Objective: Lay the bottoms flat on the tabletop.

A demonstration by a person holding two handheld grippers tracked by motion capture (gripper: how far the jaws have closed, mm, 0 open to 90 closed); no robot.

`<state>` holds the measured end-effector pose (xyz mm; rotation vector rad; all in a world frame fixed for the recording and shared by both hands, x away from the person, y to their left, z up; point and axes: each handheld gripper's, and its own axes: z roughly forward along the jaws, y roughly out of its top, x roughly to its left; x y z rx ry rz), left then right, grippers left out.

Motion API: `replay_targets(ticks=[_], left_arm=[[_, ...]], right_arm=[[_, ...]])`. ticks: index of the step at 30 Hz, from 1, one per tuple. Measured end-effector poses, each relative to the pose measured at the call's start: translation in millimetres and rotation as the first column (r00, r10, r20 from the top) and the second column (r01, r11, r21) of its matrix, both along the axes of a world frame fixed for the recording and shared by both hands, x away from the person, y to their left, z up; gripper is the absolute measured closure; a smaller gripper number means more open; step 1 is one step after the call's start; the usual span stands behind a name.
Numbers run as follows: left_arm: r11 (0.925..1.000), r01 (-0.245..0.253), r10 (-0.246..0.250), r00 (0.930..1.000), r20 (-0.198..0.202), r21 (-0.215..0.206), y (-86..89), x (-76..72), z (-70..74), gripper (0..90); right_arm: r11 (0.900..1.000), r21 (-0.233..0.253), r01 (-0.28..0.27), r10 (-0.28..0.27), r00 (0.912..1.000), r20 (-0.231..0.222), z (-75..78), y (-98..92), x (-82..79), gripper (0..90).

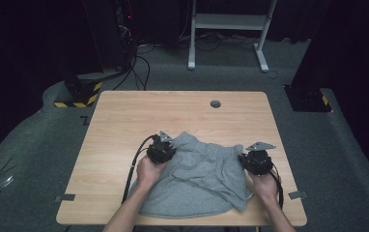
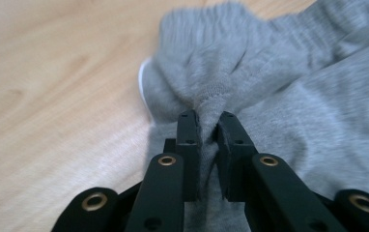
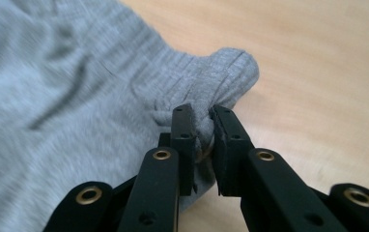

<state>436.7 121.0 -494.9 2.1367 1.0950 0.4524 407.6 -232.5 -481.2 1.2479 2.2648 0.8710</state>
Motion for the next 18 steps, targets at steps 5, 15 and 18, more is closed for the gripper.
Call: replay_targets(ticks=[5,15,18], left_arm=[[0.9991,-0.013,0.016,0.9975,0.07,-0.039,10.0,-7.8,13.2,81.7],[0.9901,-0.135,0.139,0.9809,0.136,-0.038,35.4,-9.1,18.2,80.6],[0.9874,-0.158,0.158,0.9819,0.106,-0.005,38.6,-3.7,7.9,77.6]], right_arm=[[1.0,-0.017,-0.023,0.025,0.996,0.086,19.1,10.3,2.6,80.6],[0.998,-0.054,-0.012,0.02,0.9883,0.151,31.2,38.7,36.1,80.3],[0.997,-0.079,-0.013,0.021,0.9948,0.1,15.6,48.2,52.9,79.7]])
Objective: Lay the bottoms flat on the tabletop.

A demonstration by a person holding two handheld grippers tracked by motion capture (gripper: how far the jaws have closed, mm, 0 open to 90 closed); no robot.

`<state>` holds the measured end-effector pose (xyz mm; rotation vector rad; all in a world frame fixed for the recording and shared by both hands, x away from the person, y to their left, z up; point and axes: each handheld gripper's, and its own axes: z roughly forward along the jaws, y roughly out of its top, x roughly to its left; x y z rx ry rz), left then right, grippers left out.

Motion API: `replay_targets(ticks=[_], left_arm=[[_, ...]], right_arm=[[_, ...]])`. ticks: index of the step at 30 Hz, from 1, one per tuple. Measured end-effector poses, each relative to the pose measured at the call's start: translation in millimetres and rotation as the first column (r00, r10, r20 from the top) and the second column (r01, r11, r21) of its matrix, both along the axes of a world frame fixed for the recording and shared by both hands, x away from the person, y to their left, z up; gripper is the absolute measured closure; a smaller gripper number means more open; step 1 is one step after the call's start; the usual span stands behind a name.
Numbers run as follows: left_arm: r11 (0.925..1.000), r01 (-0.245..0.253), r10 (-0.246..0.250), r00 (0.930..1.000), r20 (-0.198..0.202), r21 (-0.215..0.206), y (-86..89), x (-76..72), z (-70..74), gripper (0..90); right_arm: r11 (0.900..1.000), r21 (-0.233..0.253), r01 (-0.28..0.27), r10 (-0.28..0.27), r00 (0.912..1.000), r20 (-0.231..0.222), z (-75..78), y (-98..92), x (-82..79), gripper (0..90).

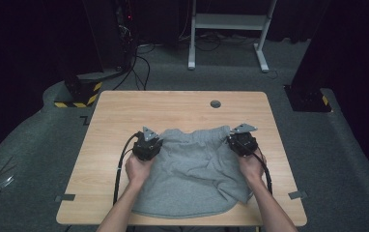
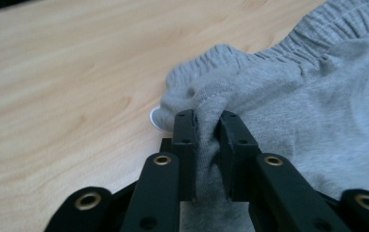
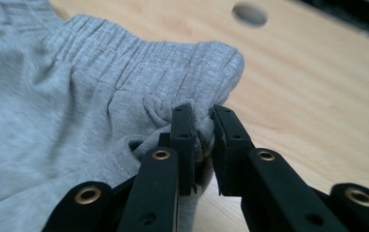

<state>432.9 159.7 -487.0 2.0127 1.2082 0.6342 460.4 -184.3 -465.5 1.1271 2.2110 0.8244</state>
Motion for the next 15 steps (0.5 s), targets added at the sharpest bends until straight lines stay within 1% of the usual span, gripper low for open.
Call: replay_targets(ticks=[2,4,5,7,8,9,11,12,13,14,15], left_arm=[[0.9999,-0.013,0.013,0.9994,-0.032,0.011,0.2,2.0,-7.3,74.0],[0.9998,-0.017,0.018,0.9984,-0.055,0.009,1.7,1.1,-10.3,66.1],[0.9999,-0.014,0.015,0.9982,-0.058,0.006,2.4,-0.1,-10.6,63.5],[0.9999,-0.007,0.008,0.9982,-0.06,0.015,2.6,-1.8,-9.8,59.6],[0.9998,-0.006,0.007,0.9983,-0.057,0.021,2.6,-1.8,-9.5,58.5],[0.9998,-0.005,0.006,0.9981,-0.061,0.017,2.7,-1.2,-9.7,58.2],[0.9999,-0.014,0.014,0.9971,-0.075,-0.006,1.5,1.5,-12.6,58.0],[0.9999,-0.013,0.012,0.9962,-0.086,-0.009,0.5,3.0,-14.5,58.1],[0.9999,-0.012,0.011,0.9949,-0.101,-0.009,-3.4,5.0,-18.7,58.5],[0.9999,-0.012,0.011,0.9949,-0.101,-0.009,-3.4,5.0,-18.7,60.1],[0.9999,-0.011,0.01,0.994,-0.109,-0.013,-5.0,5.5,-20.2,60.1]], right_arm=[[1.0,-0.016,-0.001,0.0,0.9983,-0.058,-12.9,4.3,8.7,76.5],[1.0,-0.014,0.018,-0.019,0.9953,-0.095,-20.9,5.4,12.6,67.4],[0.999,0.003,0.034,-0.034,0.9944,-0.1,-21.5,4.2,11.8,62.5],[0.999,0.034,0.041,-0.038,0.9954,-0.088,-18.5,0.3,6.6,58.4],[0.998,0.046,0.036,-0.033,0.9966,-0.076,-16.0,-1.2,3.3,57.3],[0.998,0.059,0.028,-0.024,0.9975,-0.067,-13.3,-2.2,-0.3,57.4],[0.997,0.079,0.004,0.001,0.9983,-0.059,-9.9,-1.4,-5.9,57.1],[0.997,0.074,-0.009,0.013,0.9977,-0.066,-9.7,0.7,-7.2,56.5],[0.998,0.065,-0.013,0.019,0.9964,-0.083,-11.2,3.8,-7.2,55.1],[0.998,0.065,-0.013,0.019,0.9964,-0.083,-11.2,3.8,-7.2,55.1],[0.999,0.038,-0.016,0.022,0.9897,-0.142,-19.6,8.1,-2.3,51.5]])
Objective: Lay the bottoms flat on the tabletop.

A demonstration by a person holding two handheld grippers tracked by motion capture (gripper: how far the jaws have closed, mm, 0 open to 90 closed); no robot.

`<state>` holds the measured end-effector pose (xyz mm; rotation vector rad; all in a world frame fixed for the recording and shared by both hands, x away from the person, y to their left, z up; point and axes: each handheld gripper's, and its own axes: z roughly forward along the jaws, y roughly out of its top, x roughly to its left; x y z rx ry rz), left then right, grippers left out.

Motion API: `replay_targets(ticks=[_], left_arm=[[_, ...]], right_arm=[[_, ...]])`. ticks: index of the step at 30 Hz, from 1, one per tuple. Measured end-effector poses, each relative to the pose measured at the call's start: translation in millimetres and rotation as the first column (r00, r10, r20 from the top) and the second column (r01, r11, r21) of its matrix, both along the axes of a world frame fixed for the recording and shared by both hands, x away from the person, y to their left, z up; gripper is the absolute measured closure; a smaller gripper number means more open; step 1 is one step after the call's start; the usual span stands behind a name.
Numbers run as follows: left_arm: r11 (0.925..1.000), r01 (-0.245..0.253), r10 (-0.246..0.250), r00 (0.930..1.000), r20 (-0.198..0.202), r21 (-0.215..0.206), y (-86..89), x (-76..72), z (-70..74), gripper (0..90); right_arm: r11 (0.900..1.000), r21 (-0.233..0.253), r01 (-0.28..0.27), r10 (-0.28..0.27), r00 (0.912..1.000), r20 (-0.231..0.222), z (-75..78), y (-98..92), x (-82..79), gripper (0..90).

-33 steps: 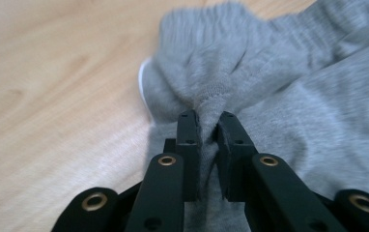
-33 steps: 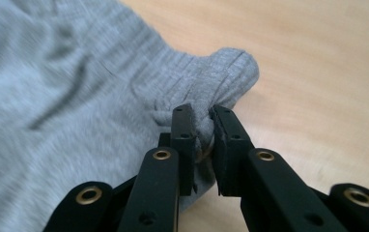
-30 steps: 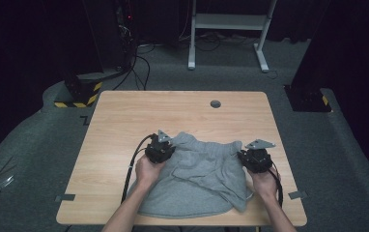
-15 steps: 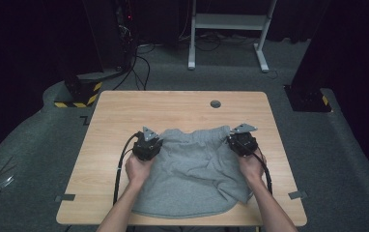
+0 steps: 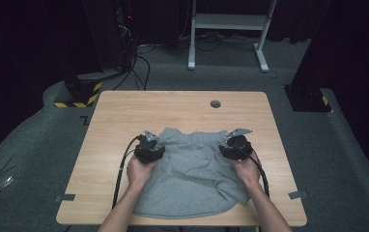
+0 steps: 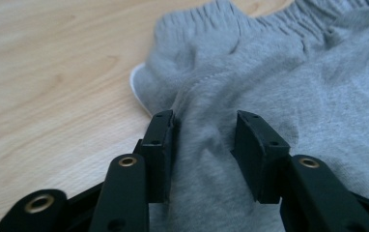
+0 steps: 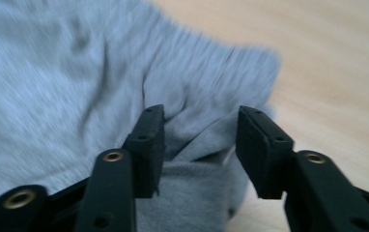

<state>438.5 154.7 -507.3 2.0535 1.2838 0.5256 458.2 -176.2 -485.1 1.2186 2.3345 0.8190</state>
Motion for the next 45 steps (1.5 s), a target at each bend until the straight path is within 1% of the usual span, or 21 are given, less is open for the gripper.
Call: replay_targets(ticks=[3,5,8,10,13,16,18,20,22,24,26,27,28,29,30,32,34,37,41,43,45], left_arm=[[0.9999,0.004,-0.004,0.9998,-0.017,-0.01,-1.9,1.9,-2.6,64.2],[0.9998,0.015,-0.015,0.9994,-0.03,-0.013,-1.0,2.8,-3.9,70.9],[0.9996,0.017,-0.018,0.999,-0.042,-0.023,0.9,4.5,-1.4,78.5],[0.9998,0.014,-0.014,0.9999,-0.01,-0.016,1.5,4.4,4.9,79.8],[0.9992,0.002,0.0,0.9986,0.053,-0.039,4.8,7.0,19.0,80.1],[0.9991,-0.017,0.021,0.9956,0.091,-0.038,6.2,13.6,27.2,80.0],[0.9975,-0.051,0.055,0.9933,0.101,-0.05,9.2,17.1,25.5,79.3],[0.9966,-0.075,0.077,0.9949,0.064,-0.033,10.9,21.5,17.8,74.6],[0.9965,-0.083,0.083,0.9961,0.032,0.011,10.5,22.9,11.0,66.6],[0.9968,-0.08,0.08,0.9956,0.048,-0.005,11.7,17.3,10.0,60.6],[0.9972,-0.072,0.073,0.9955,0.061,-0.017,12.1,10.0,12.4,55.2],[0.9981,-0.061,0.062,0.9961,0.063,-0.013,11.0,5.7,14.1,52.8],[0.9989,-0.031,0.028,0.9955,0.091,0.036,4.7,-5.6,15.8,50.3],[0.9989,-0.031,0.028,0.9955,0.091,0.036,4.7,-5.6,15.8,46.8],[0.998,-0.01,0.004,0.995,0.1,0.063,1.3,-11.6,15.8,46.8],[0.9984,0.014,-0.02,0.9944,0.104,0.054,-4.0,-22.5,14.0,45.4],[0.999,0.03,-0.033,0.9942,0.102,0.032,-7.5,-32.3,11.1,43.5],[0.9998,0.022,-0.022,0.9963,0.083,0.001,-8.5,-42.8,4.0,39.5],[0.9998,-0.005,0.005,0.9992,0.04,0.017,-5.0,-44.9,-12.9,35.8],[0.9999,-0.003,0.004,0.9978,0.066,-0.01,-1.8,-46.9,-16.0,35.3],[0.9998,-0.008,0.009,0.9967,0.08,-0.018,-2.1,-49.0,-18.0,35.3]], right_arm=[[0.999,-0.023,0.021,-0.023,0.9968,-0.077,-16.2,0.1,9.0,51.7],[1.0,0.003,0.021,-0.02,0.9967,-0.079,-19.1,-3.3,9.4,64.3],[1.0,-0.024,0.002,-0.004,0.998,-0.063,-16.5,-3.7,9.4,81.2],[0.999,-0.037,0.013,-0.014,0.9992,-0.036,-12.4,-3.3,8.9,82.9],[0.999,-0.036,0.013,-0.011,0.999,0.044,2.8,-3.4,8.5,83.4],[1.0,-0.026,0.018,-0.015,0.996,0.088,16.8,-3.6,12.1,83.4],[0.999,-0.028,0.022,-0.019,0.9949,0.099,20.0,-2.6,16.2,83.0],[0.998,-0.051,0.029,-0.024,0.9956,0.09,16.0,-0.4,21.3,80.8],[0.996,-0.075,0.042,-0.038,0.9982,0.047,4.9,0.6,27.2,73.4],[0.997,-0.055,0.051,-0.05,0.9986,0.019,-2.3,-1.8,27.9,63.5],[0.998,-0.023,0.059,-0.058,0.9978,0.033,-1.5,-6.0,21.7,58.8],[0.998,-0.008,0.062,-0.061,0.9971,0.044,1.1,-7.9,16.9,58.0],[0.998,0.014,0.058,-0.059,0.9969,0.053,4.5,-9.9,11.2,57.3],[0.998,0.014,0.058,-0.059,0.9969,0.053,4.5,-9.9,11.2,57.3],[0.998,0.044,0.035,-0.038,0.9969,0.069,10.0,-12.1,-1.2,57.0],[0.999,0.036,0.011,-0.014,0.997,0.076,11.6,-10.8,-11.6,57.2],[1.0,0.029,-0.002,0.0,0.9974,0.071,8.6,-10.0,-16.1,57.8],[1.0,0.026,0.01,-0.011,0.9996,0.026,-2.3,-10.7,-12.1,58.9],[1.0,0.011,-0.01,0.011,0.9994,-0.032,-16.3,-10.6,-6.5,77.3],[1.0,0.001,-0.026,0.026,0.9994,-0.023,-16.4,-11.6,-6.4,86.0],[1.0,-0.004,-0.023,0.023,0.9997,-0.007,-11.5,-13.9,-7.4,87.4]])
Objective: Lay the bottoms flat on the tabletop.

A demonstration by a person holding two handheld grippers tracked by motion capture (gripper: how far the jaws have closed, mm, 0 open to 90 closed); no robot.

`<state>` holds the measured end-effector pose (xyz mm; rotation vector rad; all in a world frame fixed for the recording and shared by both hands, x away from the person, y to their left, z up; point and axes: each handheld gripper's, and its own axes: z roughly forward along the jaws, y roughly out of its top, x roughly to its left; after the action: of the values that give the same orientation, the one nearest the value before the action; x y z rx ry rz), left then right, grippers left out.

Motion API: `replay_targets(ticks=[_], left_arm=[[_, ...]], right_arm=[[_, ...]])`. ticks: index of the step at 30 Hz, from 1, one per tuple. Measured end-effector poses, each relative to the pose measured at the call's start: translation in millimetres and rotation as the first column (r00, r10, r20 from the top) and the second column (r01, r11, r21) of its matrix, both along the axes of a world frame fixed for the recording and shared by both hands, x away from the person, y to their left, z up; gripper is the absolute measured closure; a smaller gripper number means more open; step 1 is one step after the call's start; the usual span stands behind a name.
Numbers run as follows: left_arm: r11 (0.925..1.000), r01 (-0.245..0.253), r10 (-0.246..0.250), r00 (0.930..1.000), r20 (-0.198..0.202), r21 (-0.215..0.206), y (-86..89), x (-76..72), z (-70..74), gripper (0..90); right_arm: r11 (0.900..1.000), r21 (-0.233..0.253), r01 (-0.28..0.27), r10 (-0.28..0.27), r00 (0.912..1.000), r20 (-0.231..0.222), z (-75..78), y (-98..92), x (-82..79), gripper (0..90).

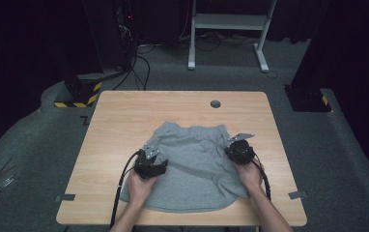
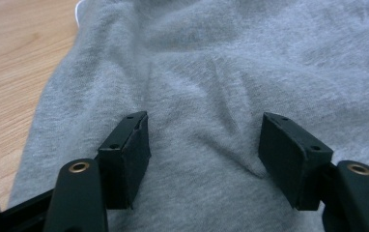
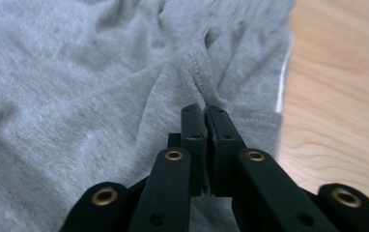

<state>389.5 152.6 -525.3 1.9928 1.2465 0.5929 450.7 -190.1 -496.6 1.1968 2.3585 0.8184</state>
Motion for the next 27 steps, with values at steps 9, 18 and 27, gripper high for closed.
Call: replay_targets(ticks=[9,18,27], left_arm=[[0.9998,-0.001,0.0,1.0,0.01,0.021,-1.9,-0.9,-0.3,34.3],[0.9996,0.004,-0.005,1.0,0.008,0.029,-2.8,-1.2,-0.3,33.8],[0.9995,0.006,-0.006,1.0,0.008,0.031,-2.6,-1.1,-0.3,33.8]], right_arm=[[0.995,0.004,0.103,-0.103,0.992,0.073,27.2,-28.4,7.8,87.5],[0.992,0.102,0.07,-0.078,0.9941,0.075,31.0,-19.3,-10.9,57.4],[0.993,0.038,0.111,-0.11,0.9938,-0.017,6.5,-29.8,-52.1,48.3]])
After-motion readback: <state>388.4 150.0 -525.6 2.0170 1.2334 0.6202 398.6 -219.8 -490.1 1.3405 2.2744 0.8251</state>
